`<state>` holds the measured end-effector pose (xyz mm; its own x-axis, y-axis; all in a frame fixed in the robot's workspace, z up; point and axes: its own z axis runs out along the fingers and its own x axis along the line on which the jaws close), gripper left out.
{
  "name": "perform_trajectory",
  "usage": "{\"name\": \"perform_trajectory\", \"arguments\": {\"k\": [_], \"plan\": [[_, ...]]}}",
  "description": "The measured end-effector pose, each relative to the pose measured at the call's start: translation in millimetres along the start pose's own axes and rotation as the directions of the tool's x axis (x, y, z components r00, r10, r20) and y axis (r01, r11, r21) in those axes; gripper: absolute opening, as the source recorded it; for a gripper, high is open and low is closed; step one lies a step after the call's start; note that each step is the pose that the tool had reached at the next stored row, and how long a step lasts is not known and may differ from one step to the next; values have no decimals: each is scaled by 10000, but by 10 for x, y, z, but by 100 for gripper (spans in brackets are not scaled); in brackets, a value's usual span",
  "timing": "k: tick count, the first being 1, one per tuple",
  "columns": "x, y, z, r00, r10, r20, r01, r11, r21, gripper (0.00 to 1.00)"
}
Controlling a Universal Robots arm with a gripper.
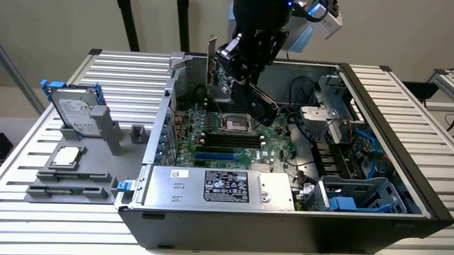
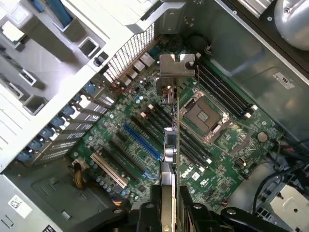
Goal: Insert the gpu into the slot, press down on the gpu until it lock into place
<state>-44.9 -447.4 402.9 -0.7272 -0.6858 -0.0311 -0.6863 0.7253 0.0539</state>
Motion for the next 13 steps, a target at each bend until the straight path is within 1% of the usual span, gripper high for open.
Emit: {"name": "perform_trajectory", "arguments": {"k": [3,6,10,13], "plan": [[0,-1,14,9985,-539,-14,539,9985,-4,26],[1,-2,29,9942,-1078,-30,1078,9942,-9,26],[1,-3,49,9836,-1805,-54,1804,9836,-23,26],[2,-4,66,9721,-2343,-75,2343,9722,-39,26]]}}
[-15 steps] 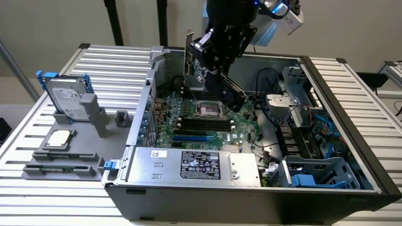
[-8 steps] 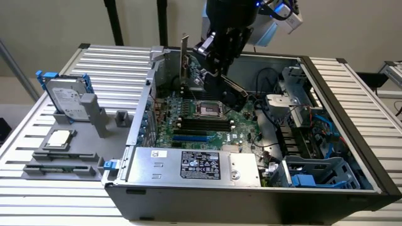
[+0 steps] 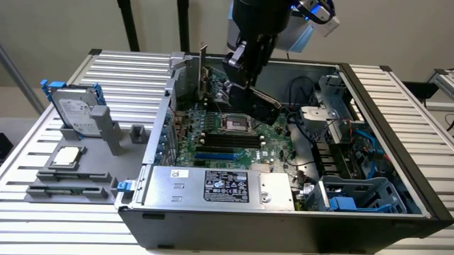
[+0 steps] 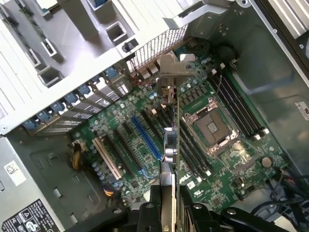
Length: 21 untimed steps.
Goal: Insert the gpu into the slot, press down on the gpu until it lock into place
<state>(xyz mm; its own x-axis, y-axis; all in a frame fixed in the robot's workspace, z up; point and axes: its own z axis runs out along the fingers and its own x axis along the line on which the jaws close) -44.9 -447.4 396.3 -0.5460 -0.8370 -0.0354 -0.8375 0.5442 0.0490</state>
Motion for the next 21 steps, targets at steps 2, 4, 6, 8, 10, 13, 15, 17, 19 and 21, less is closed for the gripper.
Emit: {"name": "perform_trajectory", "arguments": {"k": [2,4,6,8,10,13,15,17,19,21], "plan": [[0,-1,13,9993,-365,-17,365,9993,-12,26],[2,-2,46,9919,-1270,-58,1269,9919,-48,26],[2,-3,64,9846,-1748,-80,1748,9846,-68,26],[3,-4,80,9762,-2165,-97,2164,9763,-87,26],[3,-5,98,9659,-2587,-114,2586,9659,-107,26],[5,-6,125,9485,-3165,-136,3164,9485,-137,26],[5,-7,146,9359,-3519,-148,3517,9360,-155,26],[6,-8,168,9226,-3854,-161,3851,9227,-174,26],[7,-10,191,9084,-4178,-171,4175,9085,-191,26],[8,-11,215,8920,-4517,-182,4513,8921,-210,26]]}}
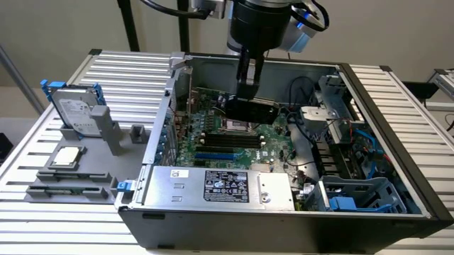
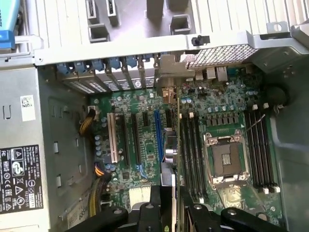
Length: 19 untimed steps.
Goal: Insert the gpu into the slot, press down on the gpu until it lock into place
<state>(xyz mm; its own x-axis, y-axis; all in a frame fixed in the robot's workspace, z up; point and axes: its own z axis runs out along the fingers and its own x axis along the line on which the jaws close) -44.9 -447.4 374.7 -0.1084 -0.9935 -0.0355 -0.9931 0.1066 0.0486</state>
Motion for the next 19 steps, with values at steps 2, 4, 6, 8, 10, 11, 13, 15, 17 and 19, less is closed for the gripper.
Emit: {"name": "perform_trajectory", "arguments": {"k": [2,4,6,8,10,11,13,15,17,19], "plan": [[1,-1,23,9994,-349,-15,349,9994,4,26],[2,4,47,9984,-556,-20,556,9984,47,26],[6,33,70,9981,-613,-12,613,9980,129,26],[12,80,91,9980,-628,-6,628,9977,244,26],[18,124,113,9979,-642,-2,642,9973,351,26],[22,149,127,9979,-648,1,647,9971,388,26],[37,196,158,9978,-660,3,660,9969,433,26],[58,234,196,9978,-664,4,663,9968,446,26],[80,251,230,9978,-664,10,662,9968,448,26],[102,258,267,9978,-666,26,664,9968,449,26]]}}
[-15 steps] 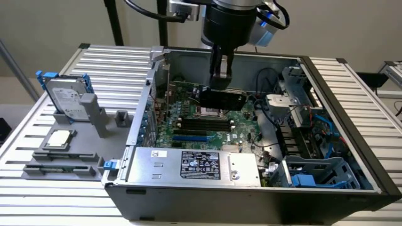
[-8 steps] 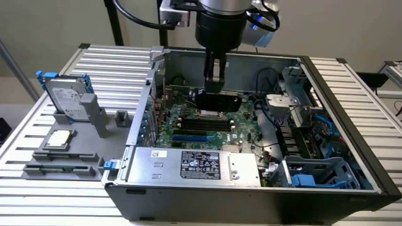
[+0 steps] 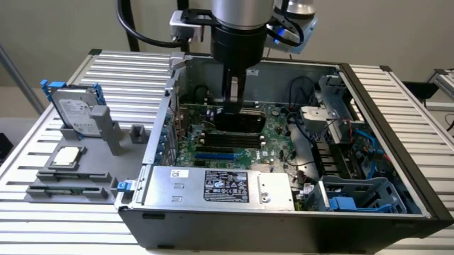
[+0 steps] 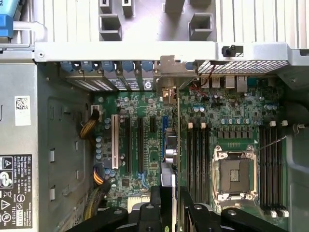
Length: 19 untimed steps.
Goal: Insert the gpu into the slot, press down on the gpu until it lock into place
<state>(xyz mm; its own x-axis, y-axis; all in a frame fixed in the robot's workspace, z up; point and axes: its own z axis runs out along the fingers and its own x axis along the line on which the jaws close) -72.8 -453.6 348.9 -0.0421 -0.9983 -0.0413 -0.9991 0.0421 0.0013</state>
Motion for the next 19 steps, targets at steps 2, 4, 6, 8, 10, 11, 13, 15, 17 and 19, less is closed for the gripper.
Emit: {"name": "perform_trajectory", "arguments": {"k": [2,4,6,8,10,11,13,15,17,19], "plan": [[19,11,36,10000,1,19,-1,10000,1,26],[37,23,72,10000,2,39,-2,10000,2,26],[52,35,107,10000,2,66,-2,10000,3,26],[63,47,142,9999,2,104,-2,10000,6,26],[73,61,178,9999,1,152,-1,10000,9,26],[78,69,195,9998,1,176,-1,10000,9,26],[86,84,229,9997,1,224,-1,10000,10,26],[91,89,265,9996,0,271,0,10000,10,26],[92,90,301,9995,1,316,-1,10000,9,26],[94,90,338,9994,2,359,-2,10000,8,26]]}}
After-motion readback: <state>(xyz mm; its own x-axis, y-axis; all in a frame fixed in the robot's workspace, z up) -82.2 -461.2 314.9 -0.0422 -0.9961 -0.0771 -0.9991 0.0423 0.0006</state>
